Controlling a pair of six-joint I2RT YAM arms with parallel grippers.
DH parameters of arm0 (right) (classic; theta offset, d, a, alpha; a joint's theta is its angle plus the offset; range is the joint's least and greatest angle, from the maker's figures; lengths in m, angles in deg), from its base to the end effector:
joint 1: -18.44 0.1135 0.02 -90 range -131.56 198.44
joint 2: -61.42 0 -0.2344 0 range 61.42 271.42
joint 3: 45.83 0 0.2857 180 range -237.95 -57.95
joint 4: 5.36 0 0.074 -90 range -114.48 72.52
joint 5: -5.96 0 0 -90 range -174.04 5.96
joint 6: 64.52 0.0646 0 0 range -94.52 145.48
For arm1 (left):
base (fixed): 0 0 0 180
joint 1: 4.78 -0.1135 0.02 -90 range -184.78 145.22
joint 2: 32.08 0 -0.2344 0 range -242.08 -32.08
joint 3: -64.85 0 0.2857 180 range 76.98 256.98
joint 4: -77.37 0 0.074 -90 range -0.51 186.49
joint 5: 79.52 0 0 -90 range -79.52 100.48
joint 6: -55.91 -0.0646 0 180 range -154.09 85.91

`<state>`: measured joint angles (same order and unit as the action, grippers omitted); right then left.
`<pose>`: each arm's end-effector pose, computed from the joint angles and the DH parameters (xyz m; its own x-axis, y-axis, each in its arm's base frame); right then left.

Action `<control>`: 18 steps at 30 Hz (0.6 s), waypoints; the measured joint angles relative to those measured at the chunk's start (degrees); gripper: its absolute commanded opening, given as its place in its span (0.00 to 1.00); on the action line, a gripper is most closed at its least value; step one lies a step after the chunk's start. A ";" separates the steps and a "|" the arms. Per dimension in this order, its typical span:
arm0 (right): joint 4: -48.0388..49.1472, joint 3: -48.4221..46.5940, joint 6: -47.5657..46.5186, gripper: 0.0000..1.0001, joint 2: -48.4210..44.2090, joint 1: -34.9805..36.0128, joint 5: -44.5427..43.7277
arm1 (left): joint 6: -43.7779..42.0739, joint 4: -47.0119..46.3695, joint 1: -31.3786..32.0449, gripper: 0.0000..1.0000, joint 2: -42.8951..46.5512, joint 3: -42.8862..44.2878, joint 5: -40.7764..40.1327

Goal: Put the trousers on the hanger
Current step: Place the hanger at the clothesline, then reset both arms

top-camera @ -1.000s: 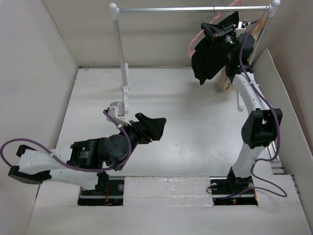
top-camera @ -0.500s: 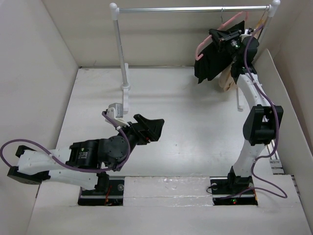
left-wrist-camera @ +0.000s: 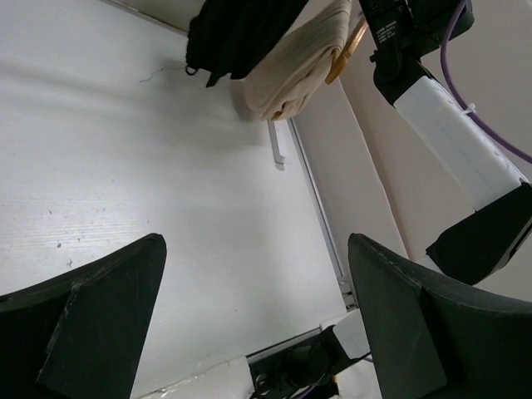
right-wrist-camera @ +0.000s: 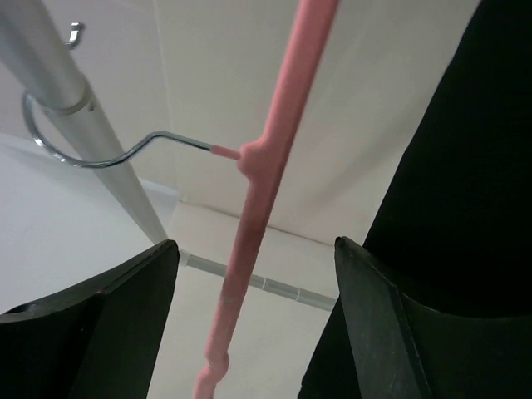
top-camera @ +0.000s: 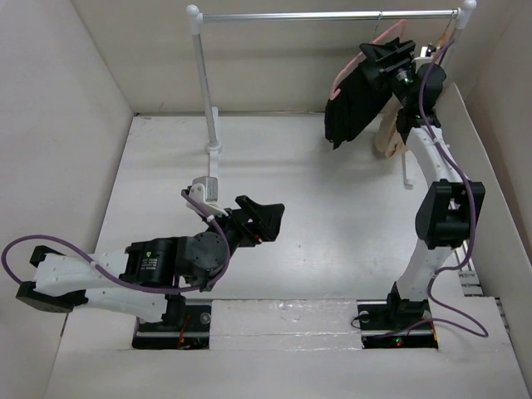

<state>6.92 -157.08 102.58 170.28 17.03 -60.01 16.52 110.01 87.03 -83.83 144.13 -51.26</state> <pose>0.5104 0.0138 0.3809 -0.3055 0.8981 -0.3165 -0.3297 0.2121 0.9200 0.0495 -0.2341 0.4203 -0.3854 -0.6096 -0.6927 0.3201 0.6158 -0.7200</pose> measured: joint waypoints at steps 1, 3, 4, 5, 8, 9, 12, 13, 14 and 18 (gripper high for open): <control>-0.39 0.00 -0.76 0.83 -0.50 -0.11 0.15 | -0.17 -0.13 0.00 0.88 0.00 0.00 -0.02; -1.95 0.00 -2.47 0.88 -1.97 -0.42 0.37 | -0.39 -0.31 0.00 0.88 0.00 0.00 -0.02; -2.86 0.07 -3.50 0.94 -2.97 -0.55 0.35 | -0.48 -0.46 0.00 0.88 0.00 0.00 -0.02; -3.74 0.31 -4.83 0.95 -4.24 -0.68 0.22 | -0.57 -0.59 0.00 0.88 0.00 0.00 -0.02; -7.37 1.01 -9.38 1.00 -8.44 -0.87 -0.52 | -0.85 -0.92 0.00 0.91 0.00 0.00 -0.02; -8.46 1.44 -11.06 1.00 -10.05 -0.90 -1.01 | -1.05 -1.03 0.00 0.94 0.07 0.00 -0.04; -10.99 3.45 -15.98 1.00 -14.97 -0.90 -2.43 | -2.19 -1.18 0.00 0.99 0.28 0.04 -0.50; -11.91 4.61 -17.42 1.00 -16.74 -0.85 -2.99 | -2.84 -1.44 0.00 0.99 0.33 0.11 -0.85; -12.61 6.01 -18.93 1.00 -18.47 -0.83 -3.61 | -3.65 -1.51 0.00 0.99 0.35 0.28 -1.27; -16.87 10.93 -24.90 1.00 -25.14 -0.52 -5.68 | -7.87 -1.62 0.00 0.99 -0.48 2.67 -3.76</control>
<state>-9.95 -146.15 77.68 145.14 16.50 -65.69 8.65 108.39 87.03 -84.31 146.80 -55.01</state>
